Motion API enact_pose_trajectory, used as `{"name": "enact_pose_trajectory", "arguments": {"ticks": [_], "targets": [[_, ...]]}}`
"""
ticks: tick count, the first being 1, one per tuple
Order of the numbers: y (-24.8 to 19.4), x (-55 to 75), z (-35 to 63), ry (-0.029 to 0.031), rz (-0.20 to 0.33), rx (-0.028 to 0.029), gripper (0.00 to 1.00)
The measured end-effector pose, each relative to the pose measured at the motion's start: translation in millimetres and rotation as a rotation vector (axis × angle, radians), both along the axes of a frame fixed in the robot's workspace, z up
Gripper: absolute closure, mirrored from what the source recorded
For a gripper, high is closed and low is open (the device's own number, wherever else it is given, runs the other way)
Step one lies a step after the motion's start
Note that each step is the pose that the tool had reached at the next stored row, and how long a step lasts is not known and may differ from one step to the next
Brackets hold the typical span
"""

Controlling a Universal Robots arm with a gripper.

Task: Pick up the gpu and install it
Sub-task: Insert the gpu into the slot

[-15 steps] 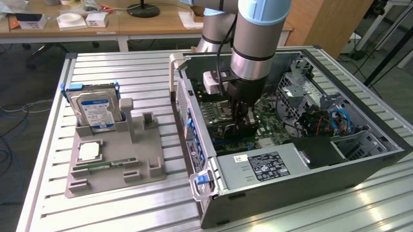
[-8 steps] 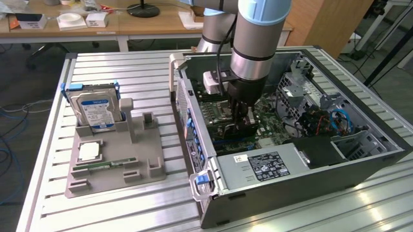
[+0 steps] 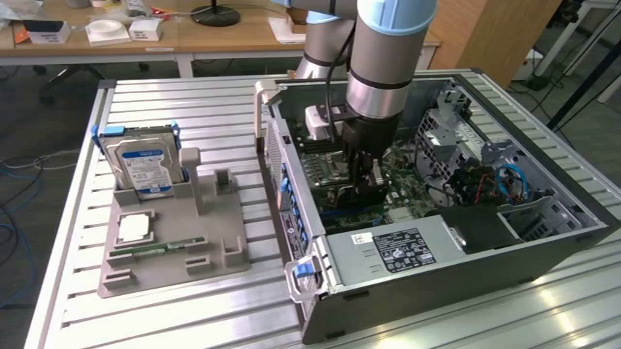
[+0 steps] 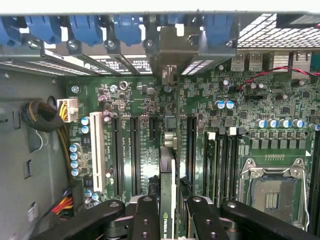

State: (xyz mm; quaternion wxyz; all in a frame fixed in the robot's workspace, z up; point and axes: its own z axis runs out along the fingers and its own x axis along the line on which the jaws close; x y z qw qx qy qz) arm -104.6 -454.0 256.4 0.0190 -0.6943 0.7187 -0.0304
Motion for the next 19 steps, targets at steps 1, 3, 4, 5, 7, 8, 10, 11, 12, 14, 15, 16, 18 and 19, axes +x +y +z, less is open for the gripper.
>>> {"name": "enact_pose_trajectory", "arguments": {"ticks": [1,3,4,5,7,8,10,11,12,14,15,16,18,19], "targets": [[0.0,0.0,1.2,0.0001,0.0,-0.0006,0.74],[0.1,0.0,3.1,0.0001,0.0,-0.0019,0.74],[0.1,-0.1,3.0,0.0,0.0,-0.0018,0.74],[0.1,-0.1,3.0,-0.0001,0.0,-0.0018,0.74],[0.6,-0.1,2.9,-0.0001,0.0,-0.0019,0.74],[1.0,-0.1,2.8,-0.0001,0.0,-0.0019,0.74],[1.4,-0.1,2.4,-0.0001,0.0,-0.001,0.74],[1.4,-0.1,2.1,-0.0001,0.0,-0.0008,0.74],[1.5,-0.1,1.5,-0.0002,0.0,-0.0003,0.74],[1.5,-0.1,0.4,-0.0003,0.0,0.0003,0.74],[1.4,-0.1,0.2,-0.0002,0.0,0.0002,0.74],[1.4,-0.1,0.2,-0.0001,0.0,0.0001,0.74],[1.5,-0.1,-0.6,-0.0008,0.0,0.0017,0.74],[1.8,0.0,-1.1,-0.0012,0.0,0.0025,0.74]]}}
